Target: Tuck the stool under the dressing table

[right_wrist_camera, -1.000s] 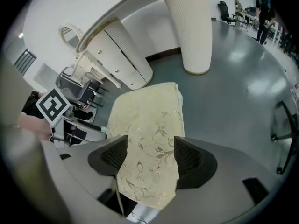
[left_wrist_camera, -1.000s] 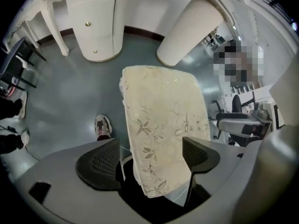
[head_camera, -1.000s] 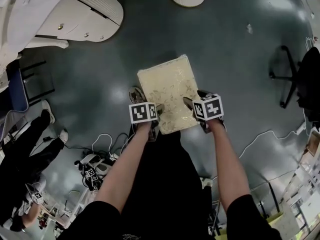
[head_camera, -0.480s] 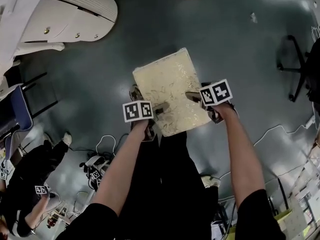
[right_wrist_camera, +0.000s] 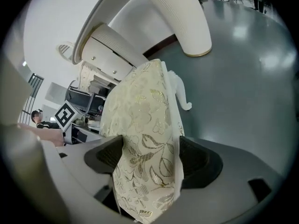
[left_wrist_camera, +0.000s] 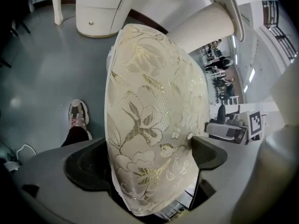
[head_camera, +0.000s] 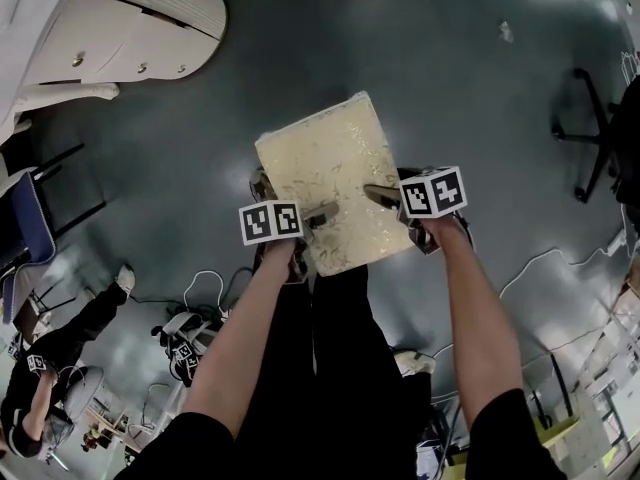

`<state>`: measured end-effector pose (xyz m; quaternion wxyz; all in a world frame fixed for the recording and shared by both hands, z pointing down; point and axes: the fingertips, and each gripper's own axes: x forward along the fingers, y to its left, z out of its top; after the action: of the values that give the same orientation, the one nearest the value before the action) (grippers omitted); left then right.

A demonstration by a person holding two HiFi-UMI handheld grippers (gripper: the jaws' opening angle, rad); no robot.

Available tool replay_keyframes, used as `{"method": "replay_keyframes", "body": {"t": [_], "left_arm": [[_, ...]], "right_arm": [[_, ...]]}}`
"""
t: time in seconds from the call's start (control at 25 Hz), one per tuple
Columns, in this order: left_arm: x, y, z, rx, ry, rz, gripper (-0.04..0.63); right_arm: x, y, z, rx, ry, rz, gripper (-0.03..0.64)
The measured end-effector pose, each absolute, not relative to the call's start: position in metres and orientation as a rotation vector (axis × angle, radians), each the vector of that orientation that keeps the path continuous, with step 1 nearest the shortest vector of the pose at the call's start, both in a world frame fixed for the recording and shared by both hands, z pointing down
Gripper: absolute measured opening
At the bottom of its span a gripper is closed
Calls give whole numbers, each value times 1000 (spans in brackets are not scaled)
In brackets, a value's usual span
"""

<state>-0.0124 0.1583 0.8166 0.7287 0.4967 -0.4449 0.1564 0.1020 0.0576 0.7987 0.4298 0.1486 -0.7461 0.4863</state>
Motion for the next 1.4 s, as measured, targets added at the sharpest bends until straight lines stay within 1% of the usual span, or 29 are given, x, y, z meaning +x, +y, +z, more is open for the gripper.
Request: {"method": "replay_keyframes", "body": {"t": [0.24,0.52,0.68,0.8,0.96,1.16,1.4], "left_arm": [[-21,133,807,1146,-1016,368,543],[-80,68,813,1248,-1069,408,545],[-98,46,811,1275,-1070,433,545],[-108,26,808,1294,-1069,418,546],[-141,20,806,1274,-1072,369,548],[-174,-15,799,1278,-1076,352,549],[-180,-54,794,1317,-1072,429,551]], "right_arm": [[96,38,787,461,-1938,1222,333],[51,-13,795,570,-1973,1267,333],[36,-30,795,584,-1962,1288,333],[24,-51,789,609,-1991,1245,333],[-15,-66,783,600,-2027,1167,333],[-50,-104,775,611,-2046,1128,333],[-49,-134,773,649,-2069,1183,333]]}}
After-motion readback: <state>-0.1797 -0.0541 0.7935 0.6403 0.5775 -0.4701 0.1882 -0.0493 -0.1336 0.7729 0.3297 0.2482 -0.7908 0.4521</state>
